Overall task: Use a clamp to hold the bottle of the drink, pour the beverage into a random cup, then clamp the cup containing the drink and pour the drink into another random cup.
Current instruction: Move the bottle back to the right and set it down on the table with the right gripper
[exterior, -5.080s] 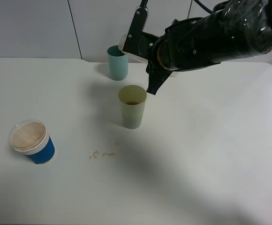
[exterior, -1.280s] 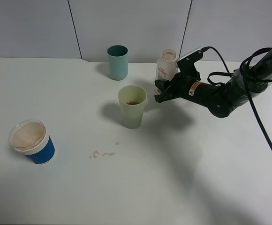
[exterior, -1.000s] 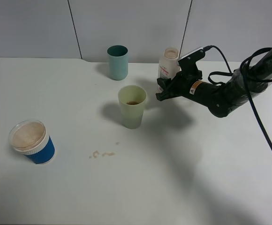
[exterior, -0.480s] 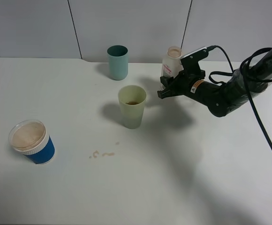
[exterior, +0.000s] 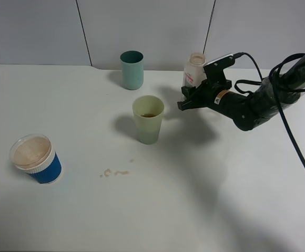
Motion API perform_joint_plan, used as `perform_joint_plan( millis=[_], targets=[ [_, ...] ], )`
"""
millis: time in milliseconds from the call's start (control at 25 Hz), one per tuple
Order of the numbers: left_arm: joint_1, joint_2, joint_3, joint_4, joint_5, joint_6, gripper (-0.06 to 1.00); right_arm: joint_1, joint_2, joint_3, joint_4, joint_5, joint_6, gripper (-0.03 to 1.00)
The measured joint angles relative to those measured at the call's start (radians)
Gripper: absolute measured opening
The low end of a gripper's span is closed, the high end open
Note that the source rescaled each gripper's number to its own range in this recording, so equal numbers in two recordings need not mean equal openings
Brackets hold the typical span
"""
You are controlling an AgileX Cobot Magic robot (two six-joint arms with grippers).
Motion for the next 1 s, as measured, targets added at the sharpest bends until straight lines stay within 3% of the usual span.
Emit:
perform_joint_plan(
  millis=[1000],
  targets=[
    [0.000, 0.000, 0.000, 0.000, 0.000, 0.000, 1.00, 0.000, 0.030, 0.000, 0.031, -0.055, 0.002, 0.00]
  ],
)
